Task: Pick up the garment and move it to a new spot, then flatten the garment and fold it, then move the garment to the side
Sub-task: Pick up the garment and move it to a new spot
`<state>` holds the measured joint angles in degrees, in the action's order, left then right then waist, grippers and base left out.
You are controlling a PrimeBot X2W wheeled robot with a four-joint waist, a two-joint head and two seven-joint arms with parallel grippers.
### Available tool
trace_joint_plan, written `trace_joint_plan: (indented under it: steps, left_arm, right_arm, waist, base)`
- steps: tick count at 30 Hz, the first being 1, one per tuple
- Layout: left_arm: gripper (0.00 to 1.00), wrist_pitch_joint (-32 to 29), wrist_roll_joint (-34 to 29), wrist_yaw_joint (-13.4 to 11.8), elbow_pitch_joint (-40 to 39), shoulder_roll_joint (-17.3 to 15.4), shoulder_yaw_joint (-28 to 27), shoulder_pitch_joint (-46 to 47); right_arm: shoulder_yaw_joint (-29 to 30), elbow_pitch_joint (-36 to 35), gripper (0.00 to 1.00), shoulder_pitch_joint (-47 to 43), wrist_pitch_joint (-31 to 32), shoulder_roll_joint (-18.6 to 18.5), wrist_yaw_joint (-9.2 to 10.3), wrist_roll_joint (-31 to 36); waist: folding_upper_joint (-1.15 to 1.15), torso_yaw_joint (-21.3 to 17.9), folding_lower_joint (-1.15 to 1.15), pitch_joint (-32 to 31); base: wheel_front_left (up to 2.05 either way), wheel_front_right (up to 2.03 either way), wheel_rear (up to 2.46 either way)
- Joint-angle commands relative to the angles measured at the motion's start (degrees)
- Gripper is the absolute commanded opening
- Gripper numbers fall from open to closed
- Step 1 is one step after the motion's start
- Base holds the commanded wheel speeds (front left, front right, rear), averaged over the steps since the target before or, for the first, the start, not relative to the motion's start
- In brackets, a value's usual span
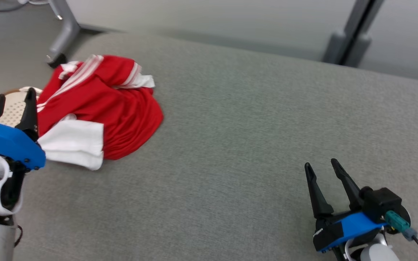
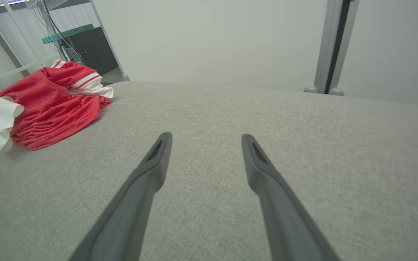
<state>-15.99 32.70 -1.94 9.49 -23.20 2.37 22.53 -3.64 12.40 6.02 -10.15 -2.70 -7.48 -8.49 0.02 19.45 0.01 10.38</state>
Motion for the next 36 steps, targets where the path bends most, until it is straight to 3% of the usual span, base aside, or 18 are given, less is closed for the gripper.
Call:
trace_joint_plan:
  steps: [1,8,20,24,25,26,27,36]
  left_arm:
    - [1.00,-3.0,1.2,0.2,1.8,-1.0,-0.4,1.4]
    - [1.00,-11.5,5.4,-0.1,5.9,-6.5,-4.2,6.1]
    - [1.00,-19.1,5.7,-1.2,12.3,-11.9,-4.4,6.1]
    - [1.00,-24.4,3.7,-4.4,16.7,-13.4,-2.6,4.1]
    - [0.92,-24.9,3.3,-4.3,17.8,-14.2,-2.3,4.0]
    - [0.13,-24.5,3.0,-3.8,18.4,-14.4,-2.1,4.1]
    - [0.00,-24.5,3.4,-3.6,19.4,-14.1,-2.1,4.2]
    - [0.00,-17.1,0.7,-0.2,18.3,-16.0,-0.6,7.5]
  right_arm:
    - [-0.4,-0.9,1.00,1.1,0.2,-0.3,-0.03,0.5]
    - [-0.4,-5.1,1.00,3.1,1.4,-0.3,-0.03,1.7]
    - [-0.4,-7.2,1.00,3.4,1.9,-0.3,-0.03,1.5]
    - [-0.7,-6.5,1.00,3.0,1.7,-0.3,-0.03,0.9]
    - [-0.8,-6.3,1.00,3.0,1.7,-0.4,-0.03,0.6]
    - [-1.0,-6.2,1.00,3.0,1.6,-0.3,-0.03,0.4]
    - [-1.1,-6.0,1.00,2.9,1.5,-0.3,-0.03,0.2]
    - [-0.4,-3.9,1.00,1.3,0.7,-0.3,-0.03,-1.4]
  waist:
    - [-0.02,-1.9,-0.01,1.1]
    - [-0.02,-10.1,-0.01,8.4]
    - [-0.02,-16.6,-0.01,12.8]
    - [-0.02,-17.7,-0.01,12.2]
    - [-0.02,-18.0,-0.01,12.0]
    - [-0.02,-18.3,-0.01,11.7]
    - [-0.02,-18.4,-0.01,11.4]
    - [-0.02,-17.3,-0.01,5.9]
  base:
    - [0.00,0.00,0.00]
    - [0.00,0.00,0.00]
    - [0.00,0.00,0.00]
    - [0.00,0.00,0.00]
    - [0.00,0.00,0.00]
    - [0.00,0.00,0.00]
    - [0.00,0.00,0.00]
    - [0.00,0.00,0.00]
